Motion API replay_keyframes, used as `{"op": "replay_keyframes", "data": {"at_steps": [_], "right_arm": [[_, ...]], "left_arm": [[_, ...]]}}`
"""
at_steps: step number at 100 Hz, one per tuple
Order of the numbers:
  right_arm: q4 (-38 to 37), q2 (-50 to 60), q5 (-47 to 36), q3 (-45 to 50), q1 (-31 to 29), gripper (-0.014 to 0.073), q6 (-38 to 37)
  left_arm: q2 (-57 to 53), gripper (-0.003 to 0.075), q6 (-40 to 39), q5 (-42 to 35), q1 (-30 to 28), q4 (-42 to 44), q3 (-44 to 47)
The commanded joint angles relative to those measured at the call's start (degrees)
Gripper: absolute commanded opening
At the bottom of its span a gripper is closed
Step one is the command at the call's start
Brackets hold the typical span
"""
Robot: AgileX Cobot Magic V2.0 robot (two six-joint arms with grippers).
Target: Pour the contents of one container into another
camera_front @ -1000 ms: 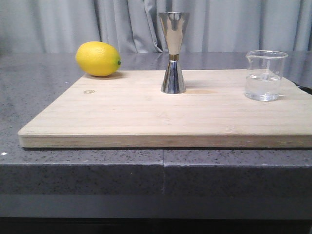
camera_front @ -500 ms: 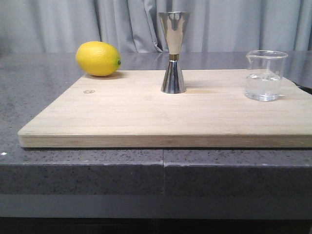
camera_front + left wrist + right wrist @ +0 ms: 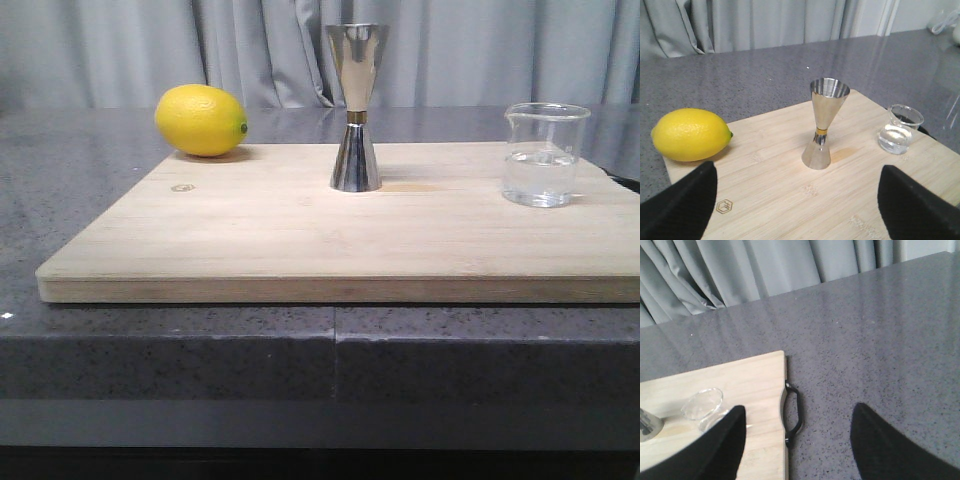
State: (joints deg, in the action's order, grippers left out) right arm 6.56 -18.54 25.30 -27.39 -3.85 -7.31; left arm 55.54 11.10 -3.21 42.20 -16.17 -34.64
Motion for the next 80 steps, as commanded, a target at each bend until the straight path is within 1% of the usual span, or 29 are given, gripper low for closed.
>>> {"op": "replay_keyframes", "data": {"at_steps": [1, 16, 36, 49, 61, 80], "right_arm": [[2.16, -0.90, -3.06, -1.68, 0.80, 0.0413, 3.25], [7.26, -0.90, -3.06, -1.56, 3.57, 0.0413, 8.51], [7.40, -1.16, -4.35, 1.10, 7.90, 0.0413, 10.55], [7.40, -3.25, -8.76, 3.97, 11.87, 0.0413, 12.38], [7.40, -6.43, -12.10, 5.46, 15.63, 0.0413, 12.47], [7.15, -13.40, -17.36, 5.55, 20.92, 0.0413, 12.61]], "left_arm": [[2.80, 0.0641, 0.13, -4.55, 0.77, 1.00, -3.34], [9.20, 0.0637, 0.13, -4.52, 0.77, 6.16, -5.79], [16.53, 0.0637, 0.13, -4.91, 0.77, 8.71, -9.83], [19.62, 0.0637, 0.13, -5.54, 0.77, 10.53, -11.55], [21.31, 0.0637, 0.03, -7.75, 0.77, 12.02, -12.17], [23.31, 0.0637, -0.79, -13.96, 1.63, 13.89, -12.17]]}}
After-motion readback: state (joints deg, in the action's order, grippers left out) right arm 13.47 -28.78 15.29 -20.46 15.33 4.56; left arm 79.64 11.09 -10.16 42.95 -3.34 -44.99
